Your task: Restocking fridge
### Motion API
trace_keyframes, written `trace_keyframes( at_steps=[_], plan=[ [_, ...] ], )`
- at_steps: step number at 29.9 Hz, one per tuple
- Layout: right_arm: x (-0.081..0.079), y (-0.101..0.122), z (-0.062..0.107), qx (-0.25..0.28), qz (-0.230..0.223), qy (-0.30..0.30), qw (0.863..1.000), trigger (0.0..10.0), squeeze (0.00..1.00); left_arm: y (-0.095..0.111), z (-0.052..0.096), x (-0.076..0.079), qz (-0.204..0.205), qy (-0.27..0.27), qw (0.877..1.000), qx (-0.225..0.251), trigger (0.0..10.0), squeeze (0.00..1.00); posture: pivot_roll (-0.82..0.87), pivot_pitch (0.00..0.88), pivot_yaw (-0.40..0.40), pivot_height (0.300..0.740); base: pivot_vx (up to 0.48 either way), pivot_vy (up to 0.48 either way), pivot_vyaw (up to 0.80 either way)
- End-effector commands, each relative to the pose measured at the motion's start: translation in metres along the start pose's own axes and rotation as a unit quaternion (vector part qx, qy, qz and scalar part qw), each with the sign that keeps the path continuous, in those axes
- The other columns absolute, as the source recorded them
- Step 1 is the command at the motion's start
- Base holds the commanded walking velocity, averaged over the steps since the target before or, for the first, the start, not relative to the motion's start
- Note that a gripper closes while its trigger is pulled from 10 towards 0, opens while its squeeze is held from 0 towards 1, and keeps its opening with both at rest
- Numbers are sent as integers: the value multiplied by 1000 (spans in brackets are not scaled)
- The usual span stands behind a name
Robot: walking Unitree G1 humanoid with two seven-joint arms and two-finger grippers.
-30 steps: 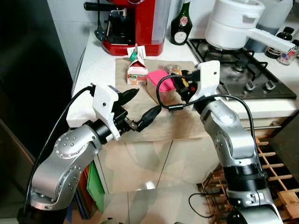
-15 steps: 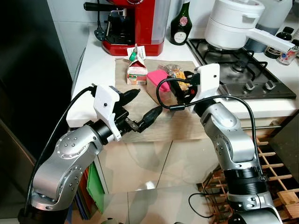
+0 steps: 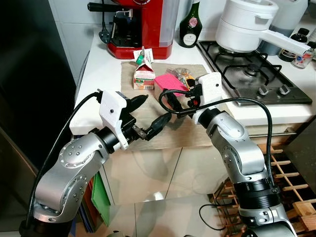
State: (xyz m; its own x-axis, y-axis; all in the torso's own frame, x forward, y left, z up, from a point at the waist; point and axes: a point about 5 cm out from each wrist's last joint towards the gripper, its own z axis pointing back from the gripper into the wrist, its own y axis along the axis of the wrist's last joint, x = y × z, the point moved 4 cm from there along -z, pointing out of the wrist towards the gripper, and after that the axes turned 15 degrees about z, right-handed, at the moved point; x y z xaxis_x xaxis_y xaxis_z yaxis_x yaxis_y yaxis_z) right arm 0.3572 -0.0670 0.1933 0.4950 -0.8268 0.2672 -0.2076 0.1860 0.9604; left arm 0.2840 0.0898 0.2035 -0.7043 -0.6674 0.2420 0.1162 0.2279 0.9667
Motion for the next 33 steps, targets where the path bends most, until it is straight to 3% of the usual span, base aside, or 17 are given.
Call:
trace_keyframes(
  at_steps=[1,7,11,12,13,14,33],
  plan=[
    [0,3,-1,6,6,5,1000,10000,1000,4,-2,6,-7,-14,1000,4,10000,0,9,0,-46,740,0,0,0],
    [6,5,-2,9,10,-7,1000,10000,1000,4,0,5,-8,-12,1000,3,10000,0,10,0,-53,740,0,0,0],
    [13,-9,-5,-28,2,-21,999,10000,976,3,0,6,-6,-12,1000,3,10000,0,7,0,-59,740,0,0,0],
    [11,-12,-6,-33,-8,-13,999,10000,631,3,0,6,-6,-12,1000,3,10000,0,7,0,-59,740,0,0,0],
    [9,-14,-7,-35,-15,-5,999,10000,388,3,-1,6,-5,-12,1000,3,10000,0,8,0,-60,740,0,0,0],
    [8,-16,-8,-42,-14,3,999,10000,0,2,-1,7,-5,-13,1000,3,10000,0,8,0,-60,740,0,0,0],
    [-1,-33,-7,-81,-28,35,996,10000,0,3,-2,7,-5,-15,1000,4,10000,0,8,0,-60,740,0,0,0]
  ],
)
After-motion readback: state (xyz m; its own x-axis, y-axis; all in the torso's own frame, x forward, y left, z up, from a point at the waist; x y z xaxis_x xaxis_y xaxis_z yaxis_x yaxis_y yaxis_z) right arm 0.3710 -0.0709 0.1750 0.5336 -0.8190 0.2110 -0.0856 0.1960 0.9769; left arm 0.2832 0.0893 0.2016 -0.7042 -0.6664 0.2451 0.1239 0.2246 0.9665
